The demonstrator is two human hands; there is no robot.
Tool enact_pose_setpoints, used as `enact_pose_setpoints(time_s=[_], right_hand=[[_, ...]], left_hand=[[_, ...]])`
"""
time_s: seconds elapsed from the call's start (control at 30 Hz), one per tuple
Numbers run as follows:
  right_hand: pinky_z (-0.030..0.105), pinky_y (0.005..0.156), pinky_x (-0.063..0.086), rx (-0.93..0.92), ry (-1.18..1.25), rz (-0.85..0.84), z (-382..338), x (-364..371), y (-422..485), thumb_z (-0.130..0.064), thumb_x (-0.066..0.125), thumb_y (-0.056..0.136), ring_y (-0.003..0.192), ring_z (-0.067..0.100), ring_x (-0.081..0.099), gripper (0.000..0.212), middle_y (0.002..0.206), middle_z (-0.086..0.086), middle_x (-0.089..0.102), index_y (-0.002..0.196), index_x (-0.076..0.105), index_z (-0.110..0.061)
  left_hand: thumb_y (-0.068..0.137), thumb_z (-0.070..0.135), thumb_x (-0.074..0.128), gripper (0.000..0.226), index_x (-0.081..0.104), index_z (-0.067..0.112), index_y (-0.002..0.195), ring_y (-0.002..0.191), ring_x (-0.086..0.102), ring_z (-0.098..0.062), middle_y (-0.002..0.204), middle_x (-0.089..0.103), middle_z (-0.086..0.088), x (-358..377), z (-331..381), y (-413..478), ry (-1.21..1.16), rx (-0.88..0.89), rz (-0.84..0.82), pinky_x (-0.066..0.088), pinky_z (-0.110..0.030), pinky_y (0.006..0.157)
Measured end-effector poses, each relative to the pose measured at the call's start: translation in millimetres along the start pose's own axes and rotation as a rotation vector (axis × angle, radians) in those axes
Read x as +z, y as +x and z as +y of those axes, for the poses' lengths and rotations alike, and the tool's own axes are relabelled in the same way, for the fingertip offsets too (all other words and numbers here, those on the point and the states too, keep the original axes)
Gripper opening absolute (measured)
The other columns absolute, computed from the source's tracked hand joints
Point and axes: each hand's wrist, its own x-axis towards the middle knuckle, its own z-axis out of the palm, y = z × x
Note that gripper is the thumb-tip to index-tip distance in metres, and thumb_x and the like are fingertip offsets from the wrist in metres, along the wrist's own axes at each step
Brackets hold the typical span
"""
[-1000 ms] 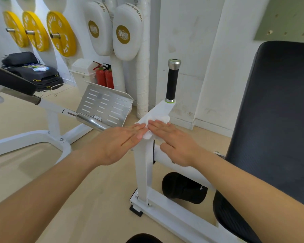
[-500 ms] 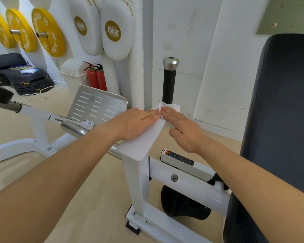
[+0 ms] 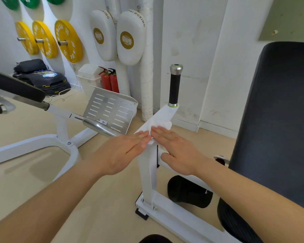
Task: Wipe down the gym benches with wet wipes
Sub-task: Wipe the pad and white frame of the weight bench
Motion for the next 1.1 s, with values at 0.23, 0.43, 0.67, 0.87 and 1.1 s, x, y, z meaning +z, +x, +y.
enact_pose_setpoints(time_s=[0.23, 0.43, 0.67, 0.87, 1.1], right_hand=[[0.017, 0.116, 0.020, 0.021, 0.029, 0.170, 0, -4, -3, -0.047, 0.029, 0.097, 0.145, 0.005, 0.030, 0.057, 0.156, -0.010, 0.041, 0.146, 0.051, -0.026], [0.038, 0.085, 0.050, 0.097, 0.057, 0.343, 25, -9, 32, -0.025, 0.061, 0.098, 0.105, 0.017, 0.054, 0.019, 0.116, -0.008, 0.056, 0.113, 0.072, -0.025], [0.031, 0.082, 0.049, 0.185, 0.222, 0.509, 67, -32, 59, 0.000, 0.067, 0.089, 0.082, 0.015, 0.057, 0.020, 0.096, 0.002, 0.065, 0.096, 0.078, -0.015], [0.018, 0.077, 0.051, 0.279, 0.382, 1.020, 85, -85, 95, 0.002, 0.067, 0.087, 0.079, 0.010, 0.064, 0.025, 0.091, -0.005, 0.060, 0.087, 0.068, -0.024], [0.020, 0.079, 0.053, 0.292, 0.508, 1.104, 87, -79, 119, -0.001, 0.066, 0.089, 0.083, 0.005, 0.064, 0.025, 0.094, -0.006, 0.061, 0.086, 0.064, -0.025]], left_hand=[[0.086, 0.067, 0.035, 0.055, 0.075, 0.039, 0.111, 0.100, 0.070, -0.010, 0.112, 0.073, 0.018, 1, 16, 12, 0.096, -0.062, 0.359, 0.056, -0.037, 0.084], [0.084, 0.037, 0.077, 0.010, 0.070, 0.037, 0.091, 0.080, 0.059, -0.005, 0.087, 0.068, 0.015, -15, 19, 60, 0.039, -0.146, 0.341, 0.049, -0.031, 0.077], [0.084, 0.023, 0.079, 0.012, 0.077, 0.034, 0.087, 0.068, 0.055, 0.004, 0.082, 0.067, 0.017, -27, 12, 132, -0.093, -0.142, 0.340, 0.043, -0.023, 0.073], [0.086, 0.010, 0.076, 0.009, 0.074, 0.018, 0.087, 0.068, 0.057, 0.014, 0.079, 0.067, 0.016, -48, 43, 203, -0.414, -0.097, 0.810, 0.041, -0.003, 0.066], [0.086, 0.018, 0.076, 0.005, 0.074, 0.022, 0.089, 0.073, 0.061, 0.003, 0.087, 0.070, 0.011, -37, 44, 223, -0.457, -0.148, 0.969, 0.042, -0.005, 0.067]])
